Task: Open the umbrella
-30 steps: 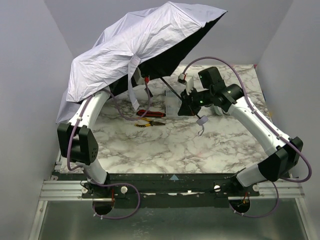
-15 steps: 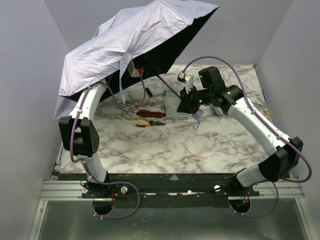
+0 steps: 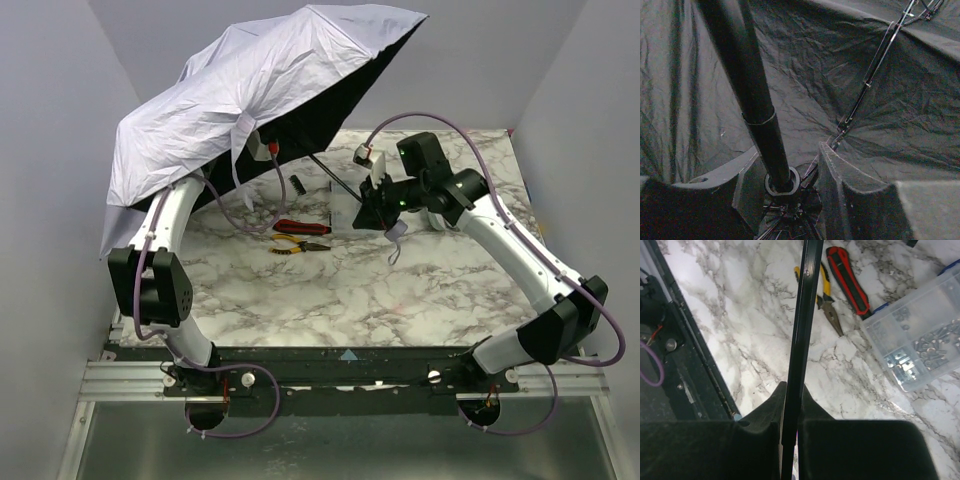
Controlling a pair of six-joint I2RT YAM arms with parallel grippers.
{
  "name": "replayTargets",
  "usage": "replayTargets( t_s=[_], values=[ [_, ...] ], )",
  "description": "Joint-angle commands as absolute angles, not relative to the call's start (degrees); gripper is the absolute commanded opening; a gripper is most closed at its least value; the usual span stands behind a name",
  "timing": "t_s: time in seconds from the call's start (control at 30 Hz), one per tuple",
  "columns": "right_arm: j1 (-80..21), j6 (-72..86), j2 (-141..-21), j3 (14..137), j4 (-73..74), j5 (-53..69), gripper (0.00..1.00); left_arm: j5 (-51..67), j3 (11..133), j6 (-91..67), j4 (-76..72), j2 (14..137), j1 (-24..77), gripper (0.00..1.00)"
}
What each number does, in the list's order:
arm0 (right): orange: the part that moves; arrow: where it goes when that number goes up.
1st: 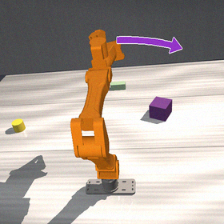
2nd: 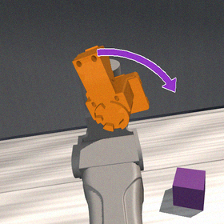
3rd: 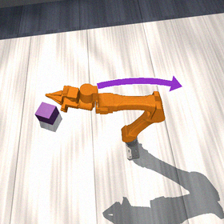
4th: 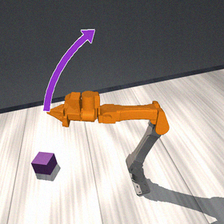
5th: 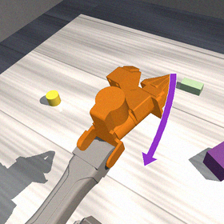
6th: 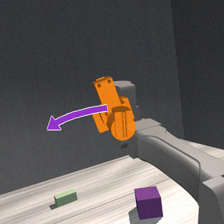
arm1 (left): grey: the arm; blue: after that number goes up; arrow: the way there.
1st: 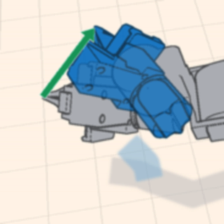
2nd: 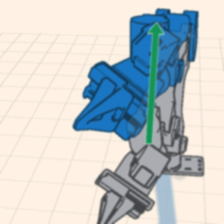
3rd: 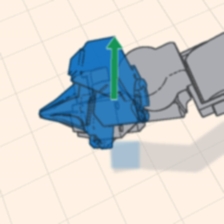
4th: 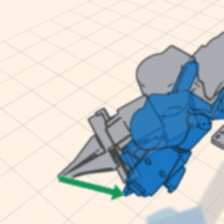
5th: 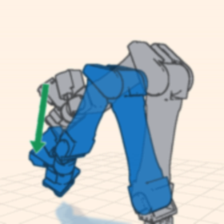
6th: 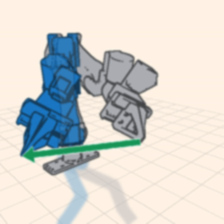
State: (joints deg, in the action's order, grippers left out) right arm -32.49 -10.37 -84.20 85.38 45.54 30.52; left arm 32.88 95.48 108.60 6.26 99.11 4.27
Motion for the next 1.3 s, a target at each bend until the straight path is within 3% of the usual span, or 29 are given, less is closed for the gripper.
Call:
replayTargets(
  t_s=[0.0,0.37,0.6,1.0,1.27],
  values=[
    [-33.75,-14.99,-81.02,89.64,65.37,45.03,0.0,18.65,92.01,104.8,3.77,94.26,-3.55,0.47],
    [-33.7,-1.81,-83.43,96.75,52.96,49.69,0.0,36.65,86.31,103.25,26.66,85.66,6.07,0.67],
    [-33.61,-0.13,-83.76,96.52,50.21,50.03,0.0,39.74,83.97,105.38,36.88,82.66,8.37,0.8],
    [-33.22,2.22,-83.14,94.14,50.63,43.97,0.0,31.29,73.02,98.01,24.47,75.12,8.7,0.7],
    [-33.2,2.12,-81.87,92.58,51.15,41.37,0.0,18.07,65.28,88.95,5.7,75.11,8.7,0.66]
  ],
)
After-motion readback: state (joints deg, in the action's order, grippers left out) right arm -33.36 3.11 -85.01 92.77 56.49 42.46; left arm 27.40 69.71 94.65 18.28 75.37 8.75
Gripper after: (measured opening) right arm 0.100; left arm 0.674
